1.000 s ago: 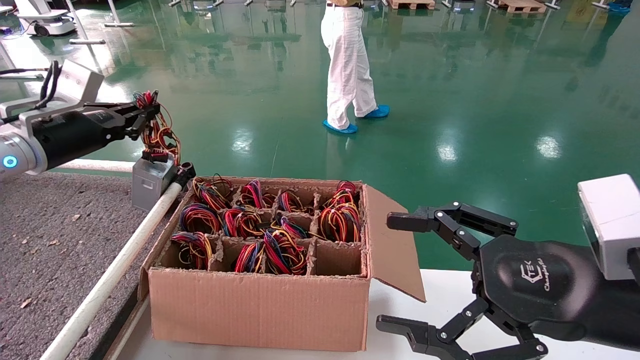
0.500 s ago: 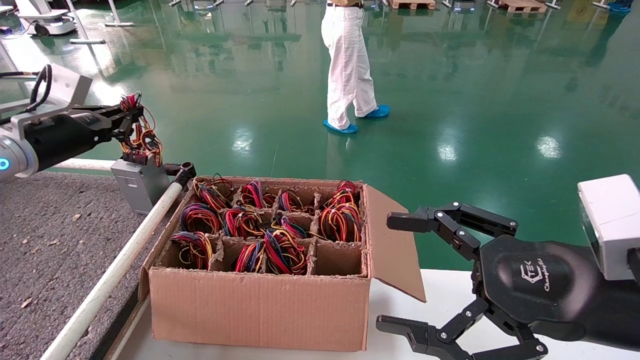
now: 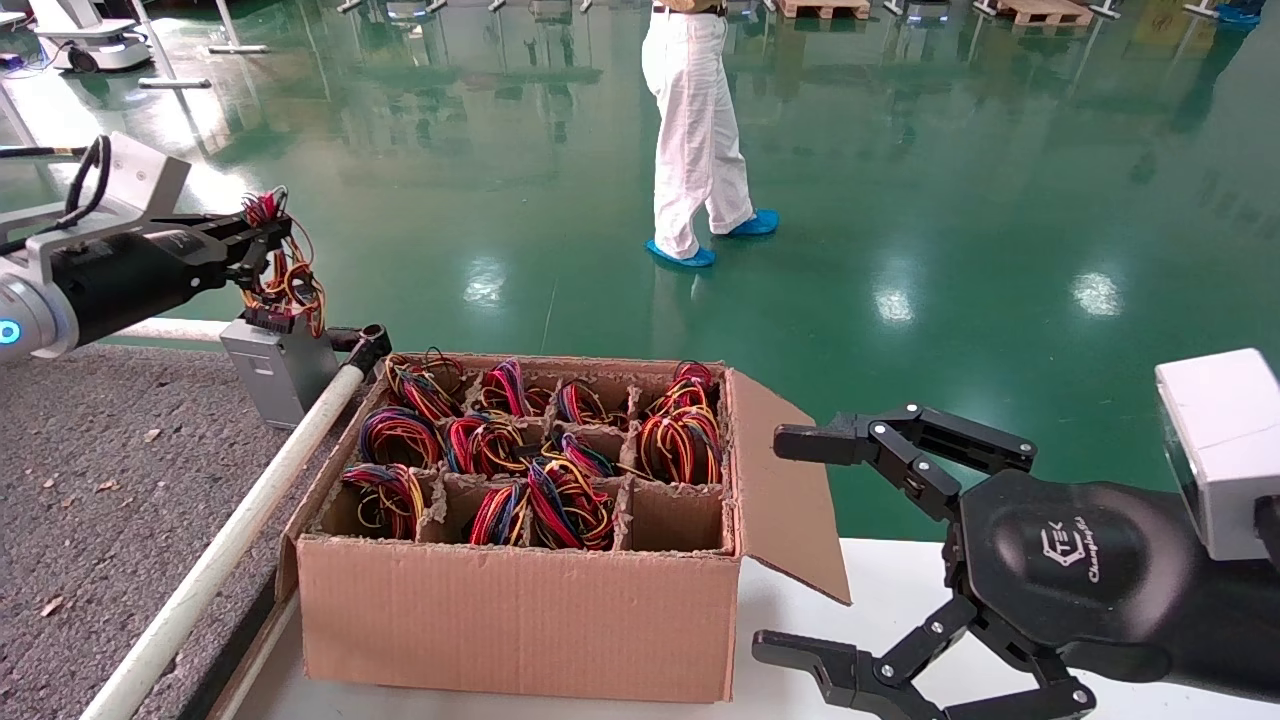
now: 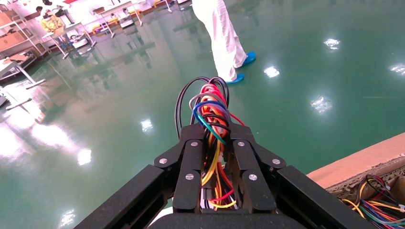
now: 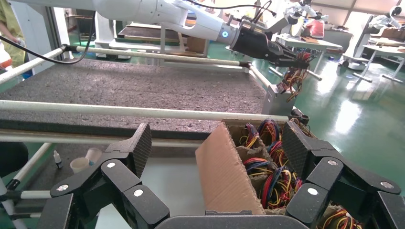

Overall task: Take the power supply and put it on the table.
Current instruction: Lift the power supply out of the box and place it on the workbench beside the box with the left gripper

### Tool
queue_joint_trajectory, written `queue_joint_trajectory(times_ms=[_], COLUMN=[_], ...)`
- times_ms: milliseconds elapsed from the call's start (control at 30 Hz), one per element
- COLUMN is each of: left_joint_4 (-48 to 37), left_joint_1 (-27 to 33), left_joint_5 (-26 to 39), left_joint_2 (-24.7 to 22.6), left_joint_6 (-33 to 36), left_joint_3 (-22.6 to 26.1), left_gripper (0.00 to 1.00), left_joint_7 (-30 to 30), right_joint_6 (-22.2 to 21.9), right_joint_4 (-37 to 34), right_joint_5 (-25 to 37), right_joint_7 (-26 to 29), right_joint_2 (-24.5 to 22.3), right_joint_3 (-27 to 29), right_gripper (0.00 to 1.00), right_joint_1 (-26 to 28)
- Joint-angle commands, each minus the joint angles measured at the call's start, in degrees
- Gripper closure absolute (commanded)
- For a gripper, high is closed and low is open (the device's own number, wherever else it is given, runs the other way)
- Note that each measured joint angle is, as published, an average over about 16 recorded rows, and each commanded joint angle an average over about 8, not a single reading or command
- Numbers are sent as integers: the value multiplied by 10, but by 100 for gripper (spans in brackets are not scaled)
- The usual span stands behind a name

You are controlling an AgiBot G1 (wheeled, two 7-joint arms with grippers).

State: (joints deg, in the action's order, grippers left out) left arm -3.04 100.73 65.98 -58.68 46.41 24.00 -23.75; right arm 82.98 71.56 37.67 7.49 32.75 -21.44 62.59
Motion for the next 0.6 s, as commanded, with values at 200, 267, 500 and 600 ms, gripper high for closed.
queue_joint_trajectory(times_ms=[200, 267, 500, 600], left_joint_4=[0, 0, -1, -1], left_joint_1=[0, 0, 0, 0], left_joint_5=[0, 0, 0, 0], left_joint_2=[0, 0, 0, 0], left_joint_6=[0, 0, 1, 1], left_joint_3=[0, 0, 0, 0], left_gripper=[0, 0, 0, 0], left_joint_7=[1, 1, 1, 1], right_joint_6=[0, 0, 0, 0], right_joint_4=[0, 0, 0, 0], right_joint_5=[0, 0, 0, 0], right_joint_7=[0, 0, 0, 0], right_joint_2=[0, 0, 0, 0], right_joint_3=[0, 0, 0, 0], right_gripper=[0, 0, 0, 0], right_joint_1=[0, 0, 0, 0])
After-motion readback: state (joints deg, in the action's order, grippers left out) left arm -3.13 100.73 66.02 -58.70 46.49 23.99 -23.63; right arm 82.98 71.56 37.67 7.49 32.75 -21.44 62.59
